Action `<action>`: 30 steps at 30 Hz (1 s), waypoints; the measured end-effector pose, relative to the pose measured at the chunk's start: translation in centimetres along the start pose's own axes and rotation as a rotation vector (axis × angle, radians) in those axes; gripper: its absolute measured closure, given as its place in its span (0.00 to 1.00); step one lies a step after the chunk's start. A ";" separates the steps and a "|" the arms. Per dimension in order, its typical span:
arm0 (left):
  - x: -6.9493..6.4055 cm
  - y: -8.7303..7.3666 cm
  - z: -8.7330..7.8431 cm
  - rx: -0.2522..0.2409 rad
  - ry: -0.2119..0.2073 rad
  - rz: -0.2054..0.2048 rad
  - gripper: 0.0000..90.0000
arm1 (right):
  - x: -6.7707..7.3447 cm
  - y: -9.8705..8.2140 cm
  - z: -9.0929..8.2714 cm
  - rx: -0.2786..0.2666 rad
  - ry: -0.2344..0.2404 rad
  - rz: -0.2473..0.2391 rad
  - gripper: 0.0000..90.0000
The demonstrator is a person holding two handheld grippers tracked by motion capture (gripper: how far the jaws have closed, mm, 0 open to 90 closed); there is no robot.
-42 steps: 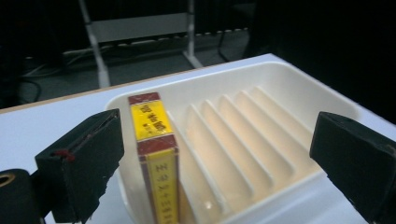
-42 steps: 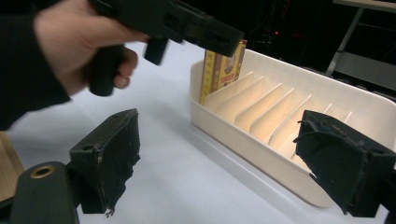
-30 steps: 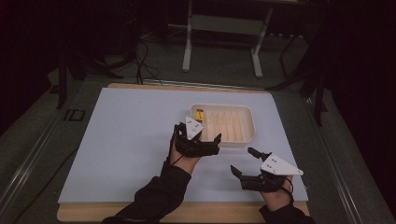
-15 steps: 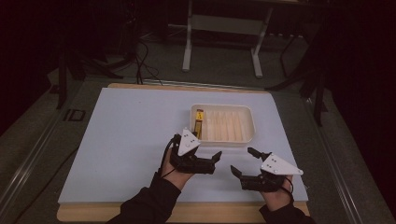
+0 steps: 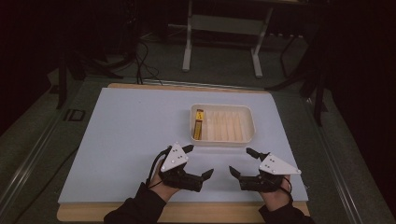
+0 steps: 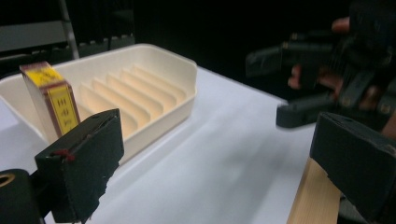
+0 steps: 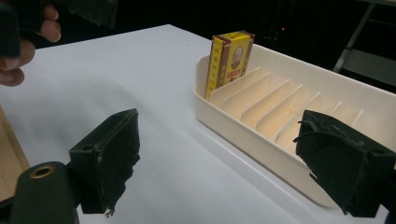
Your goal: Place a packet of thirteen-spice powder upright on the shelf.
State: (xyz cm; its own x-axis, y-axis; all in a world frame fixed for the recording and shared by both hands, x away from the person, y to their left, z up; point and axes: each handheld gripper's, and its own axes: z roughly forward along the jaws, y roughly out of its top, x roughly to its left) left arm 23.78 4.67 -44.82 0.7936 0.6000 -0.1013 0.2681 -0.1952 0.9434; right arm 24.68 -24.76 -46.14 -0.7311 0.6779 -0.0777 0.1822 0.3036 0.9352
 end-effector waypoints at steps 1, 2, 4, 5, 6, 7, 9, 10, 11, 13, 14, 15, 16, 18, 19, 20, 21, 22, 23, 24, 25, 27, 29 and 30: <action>0.0 -0.2 0.0 -0.001 -0.012 0.003 0.04 | 0.0 0.0 0.0 0.001 0.002 0.001 0.15; 0.0 -0.5 -0.1 0.008 -0.017 0.009 0.04 | 0.0 0.0 0.0 0.001 0.002 0.001 0.15; -0.1 -0.7 -0.1 0.009 -0.028 0.013 0.04 | 0.0 0.0 0.1 0.001 0.003 0.000 0.15; -0.1 -1.1 -0.2 0.018 -0.052 0.015 0.04 | 0.0 -0.1 0.1 0.001 0.005 0.001 0.15; -0.1 -1.4 -0.2 0.022 -0.048 0.023 0.04 | 0.0 -0.1 0.1 0.001 0.005 0.002 0.15; -0.1 -1.6 -0.3 0.025 -0.052 0.025 0.04 | 0.1 -0.1 0.1 0.002 0.005 0.003 0.15; 0.0 -2.0 -0.4 0.028 -0.060 0.023 0.04 | 0.1 -0.1 0.2 0.006 0.007 0.005 0.15; 0.0 -2.0 -0.4 0.028 -0.060 0.023 0.04 | 0.1 -0.1 0.2 0.006 0.007 0.005 0.15; 0.0 -2.3 -0.6 0.024 -0.065 0.030 0.04 | 0.1 -0.2 0.2 0.007 0.009 0.003 0.15; 0.1 -2.7 -0.7 0.025 -0.067 0.044 0.04 | 0.1 -0.2 0.2 0.007 0.009 0.002 0.15; 0.2 -2.9 -0.7 0.025 -0.070 0.051 0.04 | 0.1 -0.2 0.3 0.007 0.009 0.002 0.15; 0.2 -3.1 -0.7 0.035 -0.069 0.059 0.04 | 0.1 -0.2 0.2 0.007 0.010 0.004 0.15; 0.2 -3.1 -0.7 0.035 -0.069 0.059 0.04 | 0.1 -0.2 0.2 0.007 0.010 0.004 0.15; 0.4 -3.6 -0.7 0.045 -0.075 0.066 0.04 | 0.1 -0.2 0.3 0.008 0.009 0.002 0.15; 0.4 -3.6 -0.7 0.045 -0.075 0.066 0.04 | 0.1 -0.2 0.3 0.008 0.009 0.002 0.15; 0.5 -3.9 -0.7 0.051 -0.070 0.074 0.04 | 0.1 -0.2 0.3 0.009 0.008 -0.001 0.15; 0.5 -4.1 -0.7 0.054 -0.069 0.078 0.04 | 0.1 -0.2 0.3 0.009 0.007 -0.003 0.15; 0.6 -4.2 -0.7 0.059 -0.069 0.082 0.04 | 0.1 -0.2 0.3 0.010 0.008 -0.002 0.15; 0.6 -4.2 -0.7 0.059 -0.069 0.082 0.04 | 0.1 -0.2 0.3 0.010 0.008 -0.002 0.15; 0.6 -4.4 -0.6 0.060 -0.071 0.085 0.04 | 0.1 -0.2 0.3 0.010 0.008 -0.003 0.15; 0.7 -4.6 -0.6 0.058 -0.079 0.087 0.04 | 0.0 -0.3 0.3 0.013 0.008 -0.008 0.15; 0.8 -4.8 -0.6 0.059 -0.090 0.095 0.04 | 0.0 -0.3 0.3 0.013 0.010 -0.008 0.15; 0.9 -5.0 -0.6 0.065 -0.094 0.106 0.04 | 0.0 -0.3 0.3 0.013 0.009 -0.010 0.15; 0.9 -5.0 -0.6 0.065 -0.093 0.110 0.04 | 0.1 -0.3 0.2 0.014 0.010 -0.007 0.15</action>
State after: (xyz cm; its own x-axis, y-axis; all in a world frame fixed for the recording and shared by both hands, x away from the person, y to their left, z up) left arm 22.82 6.65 -49.48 0.8666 0.4981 -0.0298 0.2089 -0.3079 0.9282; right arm 24.75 -24.65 -46.51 -0.7389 0.6689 -0.0809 0.1858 0.3176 0.9298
